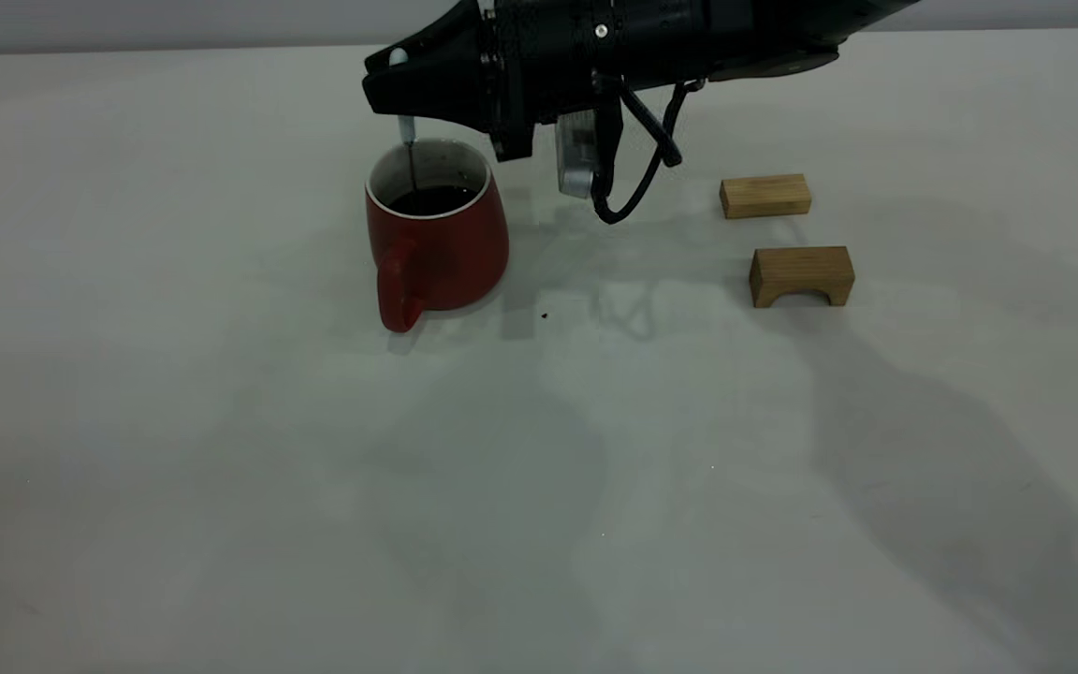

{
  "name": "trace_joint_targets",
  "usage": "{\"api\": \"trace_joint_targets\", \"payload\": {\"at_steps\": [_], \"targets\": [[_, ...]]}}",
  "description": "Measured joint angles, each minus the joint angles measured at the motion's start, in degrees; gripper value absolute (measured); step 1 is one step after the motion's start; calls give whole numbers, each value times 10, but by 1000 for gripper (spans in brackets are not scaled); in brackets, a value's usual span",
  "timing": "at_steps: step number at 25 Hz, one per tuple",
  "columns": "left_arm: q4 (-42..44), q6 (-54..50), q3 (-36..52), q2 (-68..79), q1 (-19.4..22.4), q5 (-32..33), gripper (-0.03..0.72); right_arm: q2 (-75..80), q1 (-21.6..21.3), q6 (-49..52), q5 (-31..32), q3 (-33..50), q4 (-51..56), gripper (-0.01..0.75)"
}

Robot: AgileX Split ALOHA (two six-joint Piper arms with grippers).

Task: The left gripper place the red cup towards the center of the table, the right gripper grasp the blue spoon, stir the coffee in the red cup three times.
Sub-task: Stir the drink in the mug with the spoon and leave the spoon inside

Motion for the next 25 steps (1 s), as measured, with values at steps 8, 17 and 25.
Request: {"api": "trace_joint_targets", "payload": {"at_steps": [8, 17, 25], "targets": [[0, 0, 0, 0, 0, 0, 551, 0, -22, 68, 20, 0, -56, 136], [0, 0, 0, 0, 0, 0, 551, 0, 0, 27, 21, -1, -3, 136], [0, 0, 0, 0, 0, 0, 551, 0, -25, -8, 23, -1, -71, 136]]}}
